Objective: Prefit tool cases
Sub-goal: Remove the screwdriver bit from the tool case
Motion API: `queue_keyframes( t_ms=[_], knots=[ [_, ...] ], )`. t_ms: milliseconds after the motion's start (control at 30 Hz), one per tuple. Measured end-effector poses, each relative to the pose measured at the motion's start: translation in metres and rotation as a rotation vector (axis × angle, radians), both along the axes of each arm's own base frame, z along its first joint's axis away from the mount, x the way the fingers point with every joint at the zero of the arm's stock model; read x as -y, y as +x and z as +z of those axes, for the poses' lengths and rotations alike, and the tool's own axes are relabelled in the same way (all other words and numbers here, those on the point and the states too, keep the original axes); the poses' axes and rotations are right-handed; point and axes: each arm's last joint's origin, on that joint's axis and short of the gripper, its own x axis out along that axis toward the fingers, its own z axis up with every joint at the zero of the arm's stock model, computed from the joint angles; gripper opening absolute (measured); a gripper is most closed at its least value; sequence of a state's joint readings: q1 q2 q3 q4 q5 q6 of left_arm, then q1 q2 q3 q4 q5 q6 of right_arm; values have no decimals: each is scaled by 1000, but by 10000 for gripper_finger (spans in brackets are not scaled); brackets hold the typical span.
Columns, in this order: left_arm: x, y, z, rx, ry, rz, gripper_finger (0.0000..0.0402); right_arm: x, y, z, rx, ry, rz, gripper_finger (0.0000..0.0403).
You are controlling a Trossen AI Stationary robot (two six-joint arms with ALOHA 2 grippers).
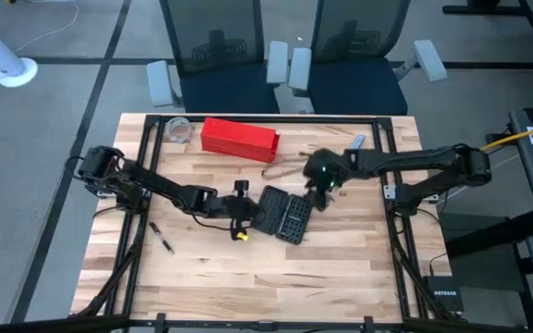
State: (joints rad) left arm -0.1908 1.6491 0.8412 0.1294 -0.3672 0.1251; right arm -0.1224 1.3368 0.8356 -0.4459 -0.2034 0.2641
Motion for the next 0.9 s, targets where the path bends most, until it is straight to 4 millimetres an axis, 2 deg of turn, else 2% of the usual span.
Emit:
queue_keyframes(
  t_ms=[233, 367, 467, 633, 900],
  knots=[
    [4, 13, -16, 39, -20, 6, 0, -73, 20, -11, 92, -65, 265, 169],
    [7, 25, -23, 32, -18, 1, 0, -97, 28, -21, 68, -172, 276, 151],
    [10, 33, -28, 16, -32, -29, 0, -105, 38, -29, 38, -197, 284, 147],
    [11, 39, -35, -6, -27, -46, 0, -108, 52, -41, -1, -195, 288, 147],
    [10, 39, -37, 0, -67, -17, 0, -109, 57, -48, -39, -211, 284, 147]
  ],
)
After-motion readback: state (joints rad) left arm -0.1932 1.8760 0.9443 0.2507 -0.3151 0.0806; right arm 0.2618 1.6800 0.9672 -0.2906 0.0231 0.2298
